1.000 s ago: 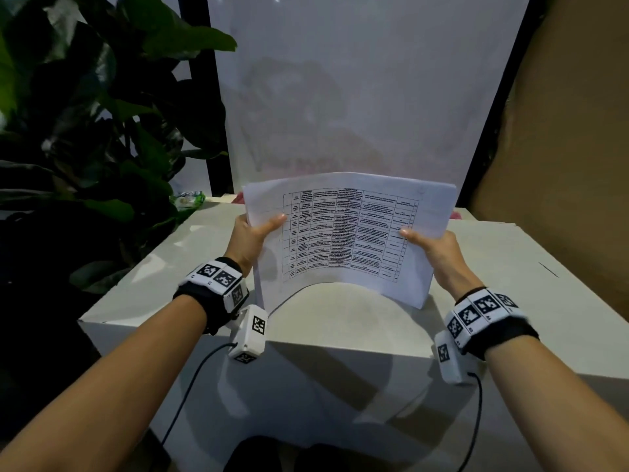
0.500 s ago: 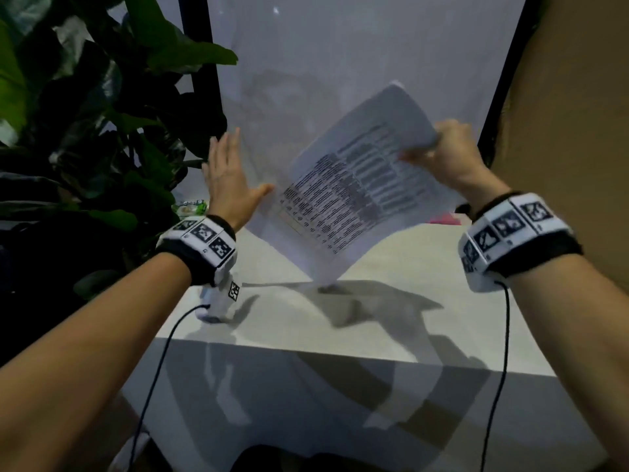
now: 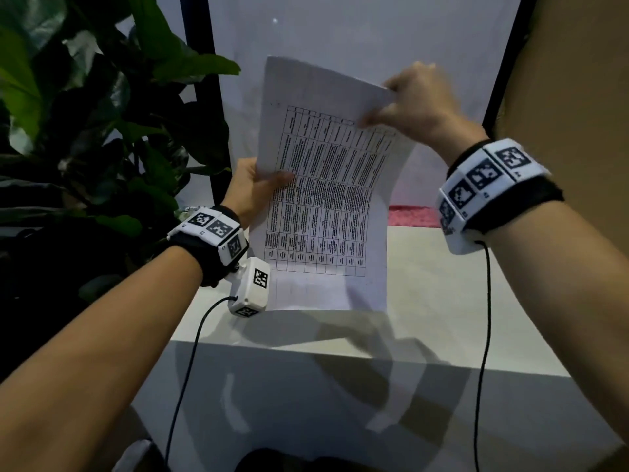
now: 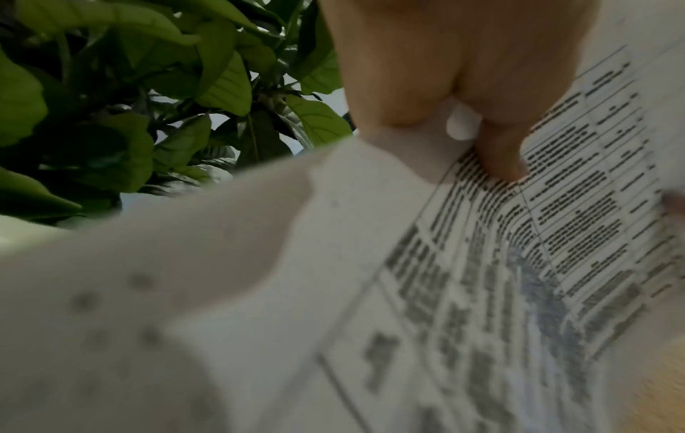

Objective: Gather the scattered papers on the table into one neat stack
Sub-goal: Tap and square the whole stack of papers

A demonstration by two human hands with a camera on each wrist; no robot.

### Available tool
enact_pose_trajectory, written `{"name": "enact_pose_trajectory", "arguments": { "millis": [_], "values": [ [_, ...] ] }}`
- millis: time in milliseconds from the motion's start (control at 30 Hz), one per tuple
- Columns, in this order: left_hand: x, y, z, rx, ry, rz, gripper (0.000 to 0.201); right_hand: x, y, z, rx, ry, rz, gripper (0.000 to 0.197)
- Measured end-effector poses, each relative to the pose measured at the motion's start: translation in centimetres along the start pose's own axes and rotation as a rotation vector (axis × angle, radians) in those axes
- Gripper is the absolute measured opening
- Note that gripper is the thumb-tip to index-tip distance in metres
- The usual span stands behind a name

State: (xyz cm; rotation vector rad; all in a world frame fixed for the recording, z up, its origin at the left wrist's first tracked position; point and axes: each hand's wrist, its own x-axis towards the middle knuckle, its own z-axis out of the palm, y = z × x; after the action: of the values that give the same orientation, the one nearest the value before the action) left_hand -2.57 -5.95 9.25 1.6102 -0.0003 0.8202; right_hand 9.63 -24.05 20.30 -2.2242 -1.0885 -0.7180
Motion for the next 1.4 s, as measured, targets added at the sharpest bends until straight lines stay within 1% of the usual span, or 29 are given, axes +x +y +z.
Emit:
{"name": "enact_pose_trajectory", "arguments": {
  "millis": [33, 100, 167, 233, 300, 367, 400, 467, 500, 533, 600, 667, 700, 767, 833, 867, 967, 1000, 1066, 1100, 1133, 1166, 1200, 1233, 1266, 1300, 1333, 1366, 1400],
  "values": [
    [-0.1, 0.0, -0.2, -0.010, 0.003, 0.006, 0.024, -0.1, 1.0, 0.3, 0.105, 0.020, 0.070, 0.042],
    [-0.2, -0.1, -0.6, 0.022, 0.006, 0.013, 0.022, -0.6, 2.9, 1.2, 0.409, 0.048, 0.225, 0.027],
    [-0.2, -0.5, -0.8, 0.092, 0.013, 0.020, 0.020, -1.6, 4.2, 2.4, 0.697, 0.018, 0.343, 0.024],
    [-0.2, -1.1, -1.0, 0.138, 0.020, -0.002, 0.019, -2.7, 4.9, 3.5, 0.917, -0.044, 0.392, 0.015],
    [-0.3, -1.6, -1.0, 0.167, 0.021, -0.022, 0.019, -3.6, 5.3, 4.4, 1.087, -0.027, 0.431, 0.011],
    [-0.5, -1.8, -0.9, 0.155, 0.030, -0.039, 0.020, -4.6, 5.5, 5.3, 1.173, -0.024, 0.478, 0.006],
    [-0.6, -1.8, -0.8, 0.137, 0.047, -0.049, 0.020, -5.2, 5.6, 5.9, 1.178, -0.065, 0.488, 0.005],
    [-0.4, -1.7, -0.3, 0.095, 0.110, -0.070, 0.016, -6.6, 5.8, 7.4, 1.160, -0.194, 0.490, 0.031],
    [-0.3, -1.5, 0.0, 0.076, 0.137, -0.074, 0.013, -7.4, 5.9, 8.3, 1.111, -0.242, 0.485, 0.040],
    [-0.2, -1.4, 0.3, 0.064, 0.164, -0.070, 0.016, -8.1, 5.8, 9.1, 1.047, -0.261, 0.472, 0.040],
    [0.0, -1.4, 1.0, 0.049, 0.212, -0.074, 0.023, -8.9, 5.5, 10.4, 0.931, -0.194, 0.449, 0.033],
    [-0.1, -1.4, 2.0, 0.082, 0.239, -0.055, 0.008, -8.9, 4.7, 11.0, 0.838, -0.071, 0.437, 0.031],
    [-0.3, -1.3, 2.7, 0.115, 0.252, -0.036, 0.005, -8.7, 4.1, 11.0, 0.799, -0.018, 0.417, 0.027],
    [-0.2, -1.4, 3.9, 0.189, 0.277, 0.017, 0.011, -8.2, 2.6, 10.6, 0.763, 0.066, 0.375, 0.018],
    [-0.2, -1.2, 4.7, 0.194, 0.308, 0.022, 0.016, -7.6, 1.8, 10.4, 0.775, 0.127, 0.349, 0.017],
    [-0.3, -1.0, 4.9, 0.190, 0.329, 0.018, 0.021, -7.5, 1.6, 10.3, 0.794, 0.145, 0.350, 0.020],
    [-0.9, -1.0, 5.0, 0.128, 0.325, -0.060, 0.023, -8.4, 2.4, 10.7, 0.833, 0.184, 0.400, 0.045],
    [-1.4, -1.5, 5.0, 0.122, 0.317, -0.089, 0.021, -9.1, 3.0, 11.3, 0.840, 0.180, 0.438, 0.042],
    [-2.6, -2.7, 5.0, 0.083, 0.278, -0.193, 0.005, -10.7, 4.2, 12.7, 0.822, 0.113, 0.516, 0.023],
    [-3.1, -3.4, 4.8, 0.083, 0.263, -0.240, 0.016, -11.5, 4.7, 13.2, 0.810, 0.076, 0.552, 0.018],
    [-3.6, -3.6, 4.8, 0.092, 0.230, -0.252, 0.018, -12.1, 4.9, 13.6, 0.807, 0.052, 0.571, 0.020],
    [-3.6, -3.8, 4.7, 0.093, 0.196, -0.250, 0.015, -12.2, 5.1, 13.7, 0.805, 0.043, 0.575, 0.021],
    [-3.6, -3.6, 4.7, 0.109, 0.179, -0.238, 0.016, -12.1, 5.2, 13.7, 0.806, 0.045, 0.568, 0.017],
    [-3.3, -3.6, 4.6, 0.110, 0.180, -0.256, 0.028, -11.8, 5.2, 13.3, 0.810, 0.052, 0.554, 0.012],
    [-3.0, -3.1, 4.6, 0.101, 0.208, -0.270, 0.048, -11.4, 5.0, 12.9, 0.822, 0.074, 0.543, 0.016],
    [-2.6, -2.7, 4.5, 0.074, 0.226, -0.304, 0.072, -11.0, 4.9, 12.4, 0.834, 0.104, 0.527, 0.027],
    [-2.1, -2.7, 4.4, 0.078, 0.234, -0.305, 0.087, -10.6, 5.0, 12.1, 0.844, 0.127, 0.507, 0.034],
    [-1.9, -2.5, 4.4, 0.073, 0.239, -0.311, 0.092, -10.4, 5.0, 11.9, 0.865, 0.139, 0.490, 0.037],
    [-1.7, -2.9, 4.1, 0.074, 0.252, -0.306, 0.093, -10.3, 5.1, 11.9, 0.885, 0.138, 0.482, 0.037]
  ]
}}
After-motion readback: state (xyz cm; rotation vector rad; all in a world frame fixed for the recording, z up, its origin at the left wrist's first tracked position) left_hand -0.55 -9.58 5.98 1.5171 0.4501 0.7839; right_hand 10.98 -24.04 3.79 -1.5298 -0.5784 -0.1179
